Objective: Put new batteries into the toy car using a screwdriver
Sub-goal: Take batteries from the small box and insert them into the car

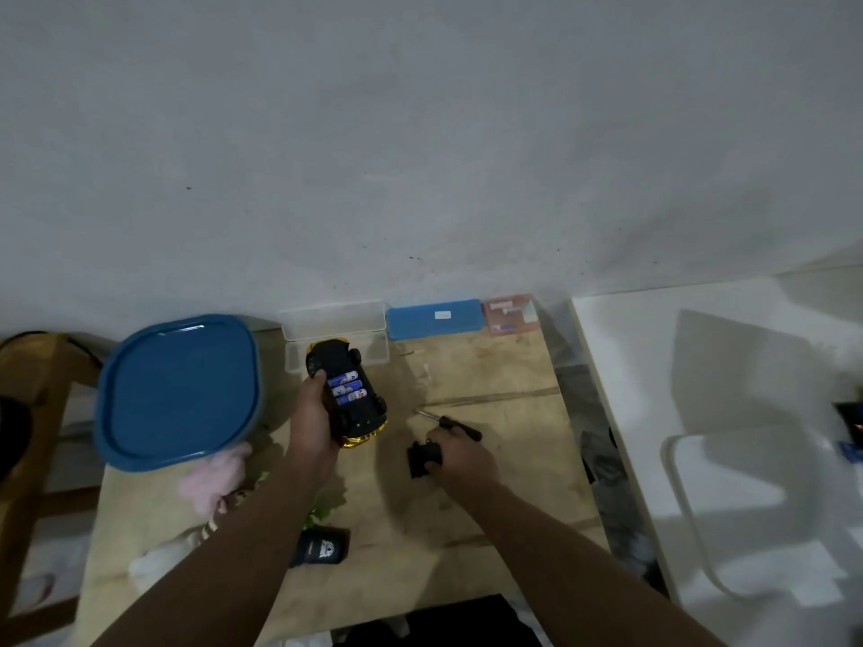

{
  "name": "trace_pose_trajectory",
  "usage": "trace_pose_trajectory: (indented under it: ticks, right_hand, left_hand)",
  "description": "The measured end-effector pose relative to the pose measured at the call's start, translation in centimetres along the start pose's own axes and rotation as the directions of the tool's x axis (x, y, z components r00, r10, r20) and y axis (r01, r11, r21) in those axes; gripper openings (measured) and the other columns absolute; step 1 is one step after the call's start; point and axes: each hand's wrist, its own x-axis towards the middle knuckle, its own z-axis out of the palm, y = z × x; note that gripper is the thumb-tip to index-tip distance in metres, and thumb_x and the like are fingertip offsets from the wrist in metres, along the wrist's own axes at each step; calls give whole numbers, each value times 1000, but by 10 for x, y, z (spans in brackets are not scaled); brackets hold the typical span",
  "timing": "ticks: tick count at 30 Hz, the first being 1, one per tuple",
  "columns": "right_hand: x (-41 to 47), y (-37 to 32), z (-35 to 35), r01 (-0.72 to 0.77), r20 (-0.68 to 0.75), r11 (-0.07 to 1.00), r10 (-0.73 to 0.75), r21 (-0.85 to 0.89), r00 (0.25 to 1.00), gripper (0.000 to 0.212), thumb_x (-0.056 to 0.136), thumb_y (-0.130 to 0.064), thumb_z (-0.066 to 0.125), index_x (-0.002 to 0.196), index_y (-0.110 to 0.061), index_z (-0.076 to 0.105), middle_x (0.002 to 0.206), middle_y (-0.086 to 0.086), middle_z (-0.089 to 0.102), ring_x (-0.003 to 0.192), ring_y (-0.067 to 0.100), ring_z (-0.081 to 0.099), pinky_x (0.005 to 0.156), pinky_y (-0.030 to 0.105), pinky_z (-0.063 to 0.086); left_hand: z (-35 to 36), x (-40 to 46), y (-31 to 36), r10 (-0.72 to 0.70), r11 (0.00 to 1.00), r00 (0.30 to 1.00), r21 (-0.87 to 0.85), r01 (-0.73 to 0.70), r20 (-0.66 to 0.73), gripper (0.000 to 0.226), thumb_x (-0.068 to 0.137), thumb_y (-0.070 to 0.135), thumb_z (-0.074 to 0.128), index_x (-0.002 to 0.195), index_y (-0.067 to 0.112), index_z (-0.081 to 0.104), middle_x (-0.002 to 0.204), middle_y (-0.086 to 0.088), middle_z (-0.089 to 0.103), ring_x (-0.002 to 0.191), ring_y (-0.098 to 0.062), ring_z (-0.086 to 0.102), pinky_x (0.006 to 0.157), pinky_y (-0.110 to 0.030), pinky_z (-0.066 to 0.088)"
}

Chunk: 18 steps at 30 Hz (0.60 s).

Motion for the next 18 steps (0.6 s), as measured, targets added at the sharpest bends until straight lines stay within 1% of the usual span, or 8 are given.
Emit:
trace_pose_trajectory:
  ticks: [2,4,7,10,12,14,17,18]
  right_hand:
    - [0,-1,-1,-10,-18,1000,11,25,1000,29,92,-34,60,120,-29,57,127,-1,53,107,25,60,80,35,47]
    - [-1,-1,-1,-17,-50,999,19,33,999,24,94,-34,58,117,-27,59,125,0,53,104,25,60,81,35,48]
    - [-3,-1,1,-26,-74,999,28,24,997,19,97,-35,55,110,-22,59,120,1,51,97,26,60,77,36,49]
    - [-4,-2,3,-28,-64,999,30,29,998,18,99,-33,54,107,-18,60,117,4,51,95,27,60,72,35,45]
    - [-5,-3,5,-37,-68,998,40,50,997,12,99,-29,53,98,-18,59,112,5,55,93,26,61,73,36,47]
    - [-8,-4,8,-59,-83,996,65,70,994,11,97,-26,53,88,-21,55,100,4,60,89,25,62,75,38,51]
    - [-18,-4,15,-78,-102,994,86,82,991,13,98,-23,51,85,-21,52,84,0,59,86,24,63,75,38,49]
    - [-22,-3,17,-73,-107,994,82,84,991,14,97,-21,51,83,-21,51,82,0,58,84,23,62,74,38,49]
  left_hand:
    - [0,-1,0,1,1000,1000,-3,-1,3,33,107,39,46,121,19,68,100,-4,80,93,-26,74,80,-42,57]
    - [-1,-3,1,-1,1000,1000,-14,1,5,32,107,38,47,120,18,69,97,-3,80,93,-26,73,78,-41,57]
    - [-4,-3,1,-11,1000,1000,-16,11,7,33,107,39,48,119,17,69,96,-3,80,91,-26,74,75,-40,59]
    - [-7,-8,3,-20,1000,1000,-17,20,24,32,107,39,46,114,19,70,90,-2,81,86,-24,74,73,-40,59]
    - [-10,-13,5,-22,999,999,-33,23,26,32,107,39,47,117,17,69,88,-2,81,85,-25,75,76,-41,58]
    - [-16,-17,7,-23,999,999,-46,25,29,35,107,39,48,121,14,68,89,-4,81,84,-26,75,80,-44,58]
    - [-27,-26,10,-58,997,997,-56,61,45,46,105,42,51,134,9,64,107,-12,76,100,-36,71,97,-55,54]
    - [-31,-29,11,-61,997,997,-55,63,40,48,105,43,51,136,9,62,112,-15,74,105,-38,68,100,-56,53]
